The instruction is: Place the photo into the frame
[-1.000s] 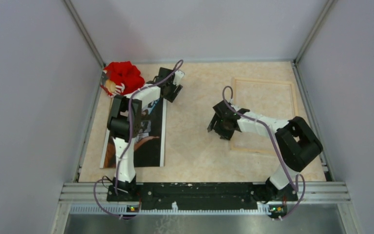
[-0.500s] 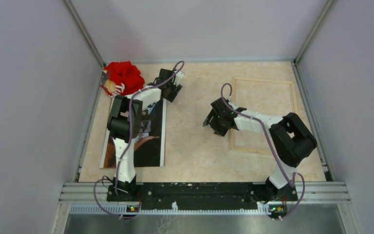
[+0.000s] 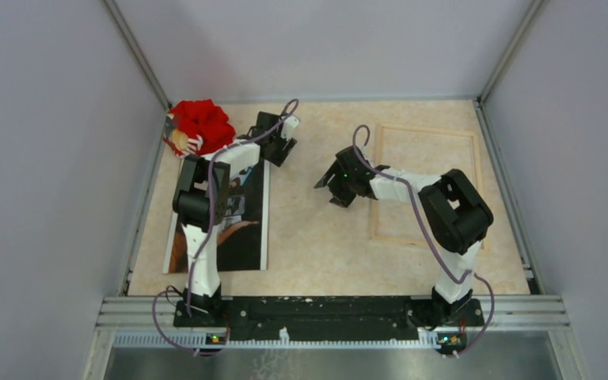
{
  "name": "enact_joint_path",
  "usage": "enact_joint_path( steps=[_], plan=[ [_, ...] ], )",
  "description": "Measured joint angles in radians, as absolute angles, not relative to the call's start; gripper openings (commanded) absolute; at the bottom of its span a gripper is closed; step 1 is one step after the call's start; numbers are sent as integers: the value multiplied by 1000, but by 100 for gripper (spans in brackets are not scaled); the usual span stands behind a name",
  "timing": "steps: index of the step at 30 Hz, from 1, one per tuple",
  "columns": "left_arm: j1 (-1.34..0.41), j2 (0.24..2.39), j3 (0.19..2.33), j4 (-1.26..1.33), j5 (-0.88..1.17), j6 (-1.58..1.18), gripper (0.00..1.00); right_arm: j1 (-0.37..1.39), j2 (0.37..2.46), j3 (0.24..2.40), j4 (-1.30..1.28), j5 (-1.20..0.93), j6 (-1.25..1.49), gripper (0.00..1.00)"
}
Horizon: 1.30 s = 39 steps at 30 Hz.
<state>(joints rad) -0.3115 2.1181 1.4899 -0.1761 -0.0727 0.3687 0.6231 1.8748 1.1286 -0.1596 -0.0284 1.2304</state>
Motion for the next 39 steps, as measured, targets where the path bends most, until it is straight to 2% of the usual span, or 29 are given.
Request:
enact_joint_path(
  steps=[10, 17, 23, 28, 32, 39],
  plan=[
    [-295, 2115, 1493, -197, 35, 367, 73, 560, 1901, 1142, -105, -80, 1226, 67],
    [-226, 2122, 1620, -408, 116, 338, 74, 518, 1905, 1148, -93, -66, 1187, 67],
    [-207, 2132, 1725, -343, 41, 312, 74, 509, 1897, 1169, -147, -7, 1138, 67],
    [-215, 2244, 1823, -287, -89, 313, 74, 501, 1912, 1255, -252, 91, 1084, 67],
    [-219, 2317, 1830, -279, -136, 317, 74, 500, 1936, 1311, -299, 163, 1065, 68],
    [-242, 2317, 1831, -282, -156, 332, 75, 500, 1974, 1332, -313, 204, 1058, 68]
  ],
)
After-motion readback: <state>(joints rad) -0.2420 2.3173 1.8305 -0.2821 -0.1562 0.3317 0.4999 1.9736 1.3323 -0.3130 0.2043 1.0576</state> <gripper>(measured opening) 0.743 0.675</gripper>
